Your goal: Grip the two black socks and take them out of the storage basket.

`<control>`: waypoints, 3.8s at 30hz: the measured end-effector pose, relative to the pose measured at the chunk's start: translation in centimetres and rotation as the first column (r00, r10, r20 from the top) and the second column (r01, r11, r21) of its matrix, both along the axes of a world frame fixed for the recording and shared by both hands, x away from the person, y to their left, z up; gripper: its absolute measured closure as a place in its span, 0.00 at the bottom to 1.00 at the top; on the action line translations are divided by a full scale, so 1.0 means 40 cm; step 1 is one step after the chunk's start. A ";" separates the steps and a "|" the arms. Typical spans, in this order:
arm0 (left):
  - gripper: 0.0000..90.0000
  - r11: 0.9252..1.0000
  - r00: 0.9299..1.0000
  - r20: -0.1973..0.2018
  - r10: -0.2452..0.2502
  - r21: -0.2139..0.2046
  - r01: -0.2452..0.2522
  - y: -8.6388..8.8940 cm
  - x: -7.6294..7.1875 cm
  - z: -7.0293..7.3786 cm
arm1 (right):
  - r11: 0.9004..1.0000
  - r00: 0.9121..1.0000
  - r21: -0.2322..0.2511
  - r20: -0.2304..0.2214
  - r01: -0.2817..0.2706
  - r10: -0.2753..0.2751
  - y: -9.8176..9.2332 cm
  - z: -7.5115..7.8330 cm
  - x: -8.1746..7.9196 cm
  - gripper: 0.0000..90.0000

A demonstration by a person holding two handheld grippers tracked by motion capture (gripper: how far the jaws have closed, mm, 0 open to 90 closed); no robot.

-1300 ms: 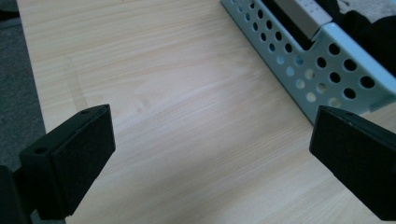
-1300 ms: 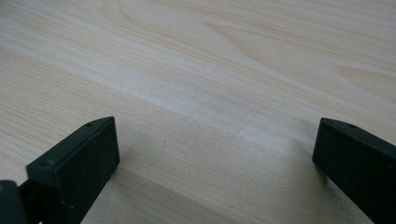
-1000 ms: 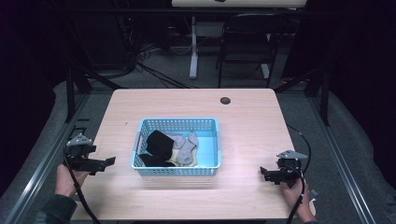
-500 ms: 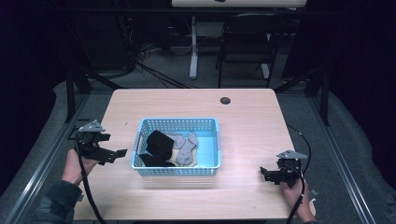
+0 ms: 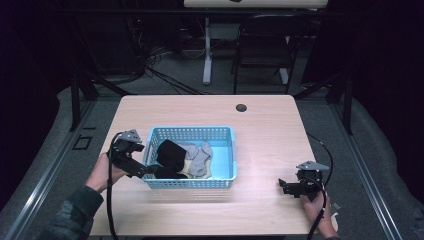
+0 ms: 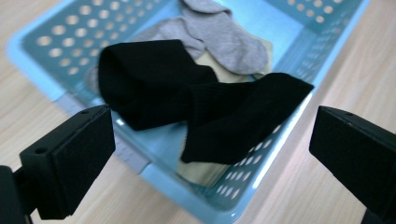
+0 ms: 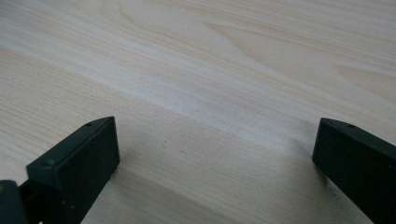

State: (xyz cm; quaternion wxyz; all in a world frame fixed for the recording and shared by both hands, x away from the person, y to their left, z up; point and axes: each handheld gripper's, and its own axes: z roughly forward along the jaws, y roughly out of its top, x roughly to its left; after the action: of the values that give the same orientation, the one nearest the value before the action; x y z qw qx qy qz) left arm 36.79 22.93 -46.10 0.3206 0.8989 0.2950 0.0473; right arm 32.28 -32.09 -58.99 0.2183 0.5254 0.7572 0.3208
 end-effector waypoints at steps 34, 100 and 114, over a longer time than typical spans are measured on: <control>0.96 0.989 0.990 -0.100 -0.098 0.097 0.107 -0.093 0.027 0.013 | 1.000 1.000 0.000 0.000 0.000 0.000 0.000 0.000 0.000 0.00; 0.96 0.974 0.972 0.145 0.186 0.102 -0.201 0.117 0.071 0.302 | 1.000 1.000 0.000 -0.001 -0.001 0.001 0.000 0.000 0.000 0.00; 0.96 0.944 0.947 0.138 0.291 0.118 -0.308 0.197 0.094 0.273 | 1.000 1.000 -0.001 -0.001 -0.001 0.001 0.000 0.000 0.000 0.00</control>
State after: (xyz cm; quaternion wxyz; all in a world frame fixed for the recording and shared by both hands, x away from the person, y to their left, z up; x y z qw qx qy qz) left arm 40.57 30.83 -35.19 0.2639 0.8590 0.4048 0.1694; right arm 32.28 -32.10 -58.98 0.2178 0.5249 0.7579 0.3204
